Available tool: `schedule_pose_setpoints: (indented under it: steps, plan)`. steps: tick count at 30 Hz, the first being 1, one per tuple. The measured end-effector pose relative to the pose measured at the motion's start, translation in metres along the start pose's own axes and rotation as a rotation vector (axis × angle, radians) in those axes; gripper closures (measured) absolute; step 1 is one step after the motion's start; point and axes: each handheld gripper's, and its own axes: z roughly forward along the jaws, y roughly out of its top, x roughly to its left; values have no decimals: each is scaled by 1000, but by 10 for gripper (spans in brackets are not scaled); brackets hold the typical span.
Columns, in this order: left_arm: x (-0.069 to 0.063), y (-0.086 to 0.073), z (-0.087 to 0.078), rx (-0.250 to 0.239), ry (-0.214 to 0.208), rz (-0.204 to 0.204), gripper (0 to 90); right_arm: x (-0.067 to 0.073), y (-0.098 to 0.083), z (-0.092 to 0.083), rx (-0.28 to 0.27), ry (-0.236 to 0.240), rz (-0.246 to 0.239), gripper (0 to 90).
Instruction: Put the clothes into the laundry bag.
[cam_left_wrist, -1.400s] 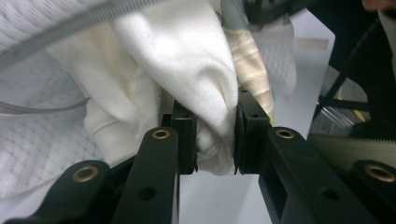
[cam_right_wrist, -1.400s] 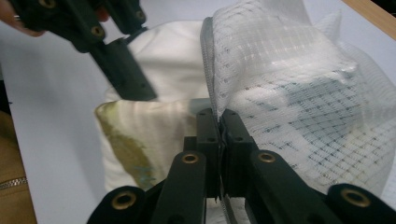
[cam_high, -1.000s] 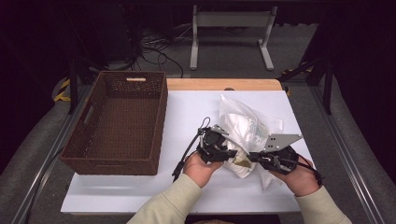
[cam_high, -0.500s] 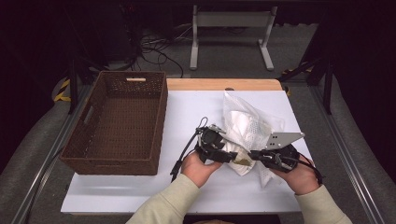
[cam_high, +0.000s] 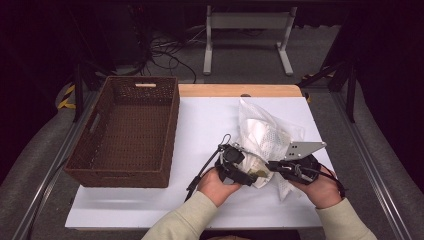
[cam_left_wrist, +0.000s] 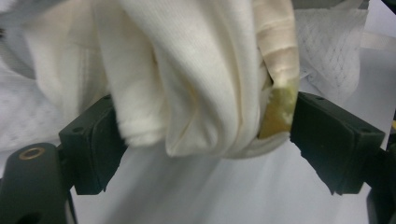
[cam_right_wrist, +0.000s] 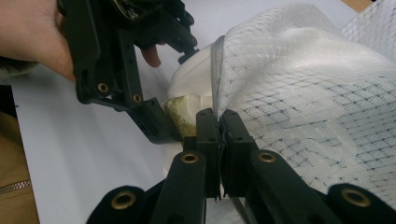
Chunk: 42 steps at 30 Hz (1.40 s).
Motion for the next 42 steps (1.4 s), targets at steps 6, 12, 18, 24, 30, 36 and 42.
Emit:
schedule_pose_setpoints:
  steps: [6, 12, 18, 24, 30, 36, 42]
  plan:
    - [5, 0, 7, -6, -44, -6, 200, -1, -1, 0, -1, 4, 3, 871]
    - [3, -1, 8, 1, -18, 19, 379, 0, 0, 1, 2, 5, 1, 872]
    - [-1, -1, 6, 0, 0, 36, 517, 0, 0, 0, 1, 3, 0, 872]
    - [-7, 2, -8, -64, -7, 57, 552, 1, 1, -2, -5, 1, -3, 872]
    - [-16, 8, -23, -132, 2, 84, 556, 2, 3, -5, -22, -3, -7, 872]
    - [-25, 21, -30, -194, 33, 127, 555, 2, 6, -10, -49, -8, -8, 872]
    - [-12, 31, -14, -223, 57, 84, 554, 3, 7, -9, -50, 2, -11, 873]
